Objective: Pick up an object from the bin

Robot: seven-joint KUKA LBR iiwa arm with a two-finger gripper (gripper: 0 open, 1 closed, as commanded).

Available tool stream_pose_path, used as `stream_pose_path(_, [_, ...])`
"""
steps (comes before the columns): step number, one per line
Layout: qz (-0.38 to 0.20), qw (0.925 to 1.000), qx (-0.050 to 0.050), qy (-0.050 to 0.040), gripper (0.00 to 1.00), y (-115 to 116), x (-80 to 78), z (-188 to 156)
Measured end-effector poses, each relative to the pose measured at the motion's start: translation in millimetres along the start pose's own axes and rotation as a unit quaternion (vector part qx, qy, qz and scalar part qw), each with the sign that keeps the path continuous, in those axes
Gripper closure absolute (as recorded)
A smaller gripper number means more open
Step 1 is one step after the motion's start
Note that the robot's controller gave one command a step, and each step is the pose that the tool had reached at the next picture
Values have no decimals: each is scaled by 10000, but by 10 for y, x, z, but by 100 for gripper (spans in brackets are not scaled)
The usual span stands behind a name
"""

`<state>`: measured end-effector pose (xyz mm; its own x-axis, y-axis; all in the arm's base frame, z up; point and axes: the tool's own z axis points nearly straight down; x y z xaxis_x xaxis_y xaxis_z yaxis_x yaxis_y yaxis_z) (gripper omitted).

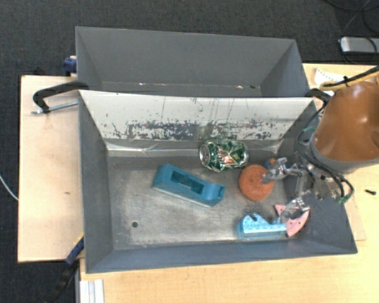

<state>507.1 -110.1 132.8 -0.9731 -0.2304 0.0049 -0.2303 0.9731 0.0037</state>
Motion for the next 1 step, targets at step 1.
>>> stream_pose_path(1, [827, 9966, 21, -66, 0, -88, -694, 180])
